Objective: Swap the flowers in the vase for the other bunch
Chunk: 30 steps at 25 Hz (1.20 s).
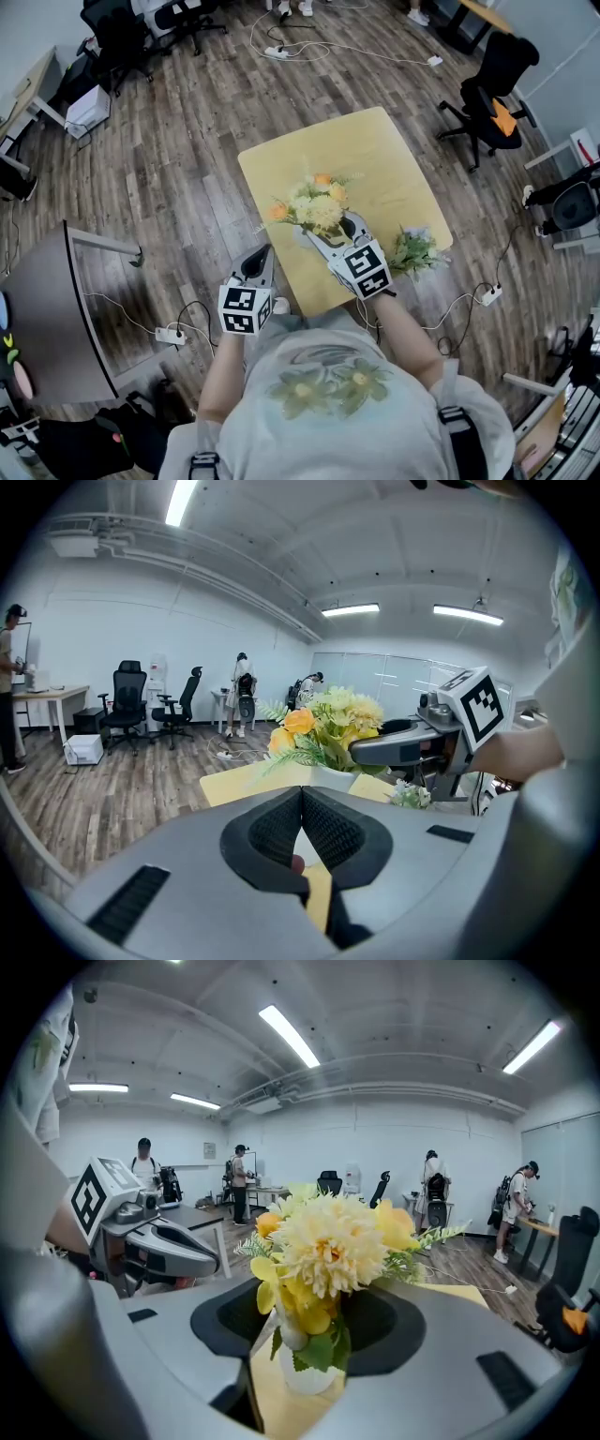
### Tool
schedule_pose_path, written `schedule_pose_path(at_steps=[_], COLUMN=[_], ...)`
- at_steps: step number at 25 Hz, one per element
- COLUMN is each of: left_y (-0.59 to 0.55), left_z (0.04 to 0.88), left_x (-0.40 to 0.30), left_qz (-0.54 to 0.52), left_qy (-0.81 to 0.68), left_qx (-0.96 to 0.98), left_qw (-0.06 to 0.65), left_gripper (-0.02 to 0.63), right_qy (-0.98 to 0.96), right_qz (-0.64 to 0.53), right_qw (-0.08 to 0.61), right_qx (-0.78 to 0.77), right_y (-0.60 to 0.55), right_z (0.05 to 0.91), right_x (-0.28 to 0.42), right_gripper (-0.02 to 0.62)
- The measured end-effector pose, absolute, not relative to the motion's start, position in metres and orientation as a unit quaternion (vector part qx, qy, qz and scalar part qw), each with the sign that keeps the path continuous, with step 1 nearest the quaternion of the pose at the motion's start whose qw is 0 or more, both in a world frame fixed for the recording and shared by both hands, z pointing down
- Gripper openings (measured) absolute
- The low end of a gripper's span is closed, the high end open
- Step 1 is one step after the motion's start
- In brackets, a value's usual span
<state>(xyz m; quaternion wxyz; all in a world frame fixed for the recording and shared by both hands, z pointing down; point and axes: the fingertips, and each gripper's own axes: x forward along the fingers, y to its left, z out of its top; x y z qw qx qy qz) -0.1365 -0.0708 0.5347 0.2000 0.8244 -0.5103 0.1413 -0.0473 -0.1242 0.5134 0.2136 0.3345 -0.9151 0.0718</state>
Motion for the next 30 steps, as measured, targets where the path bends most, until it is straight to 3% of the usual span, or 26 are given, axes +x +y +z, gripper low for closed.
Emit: schedule_pose_path(at_steps=[5, 24, 30], left_y=[-0.068, -0.065, -0.065], left_z=[0.537, 0.538, 0.539], left_x=[-0.133, -0.113, -0.1], left_qz=[0.142, 0.143, 0.15], left_qy=[-0.509, -0.481, -0.464], left_qx=[0.825, 0.841, 0.851], left_qw=[0.2, 0.202, 0.197], left_gripper=[0.015, 0.015, 0.015], right_qy=[-0.906, -0.9, -0.899], right_qz=[0.086, 0.136, 0.151], right_qw=[0.233, 0.205, 0.212], right_qx=[0.342, 0.36, 0.352], right_y=[-0.115, -0.085, -0.075], right_z=[0.514, 0.52, 0.529], right_x=[-0.04, -0.007, -0.006], right_gripper=[0.216, 0.215, 0.179])
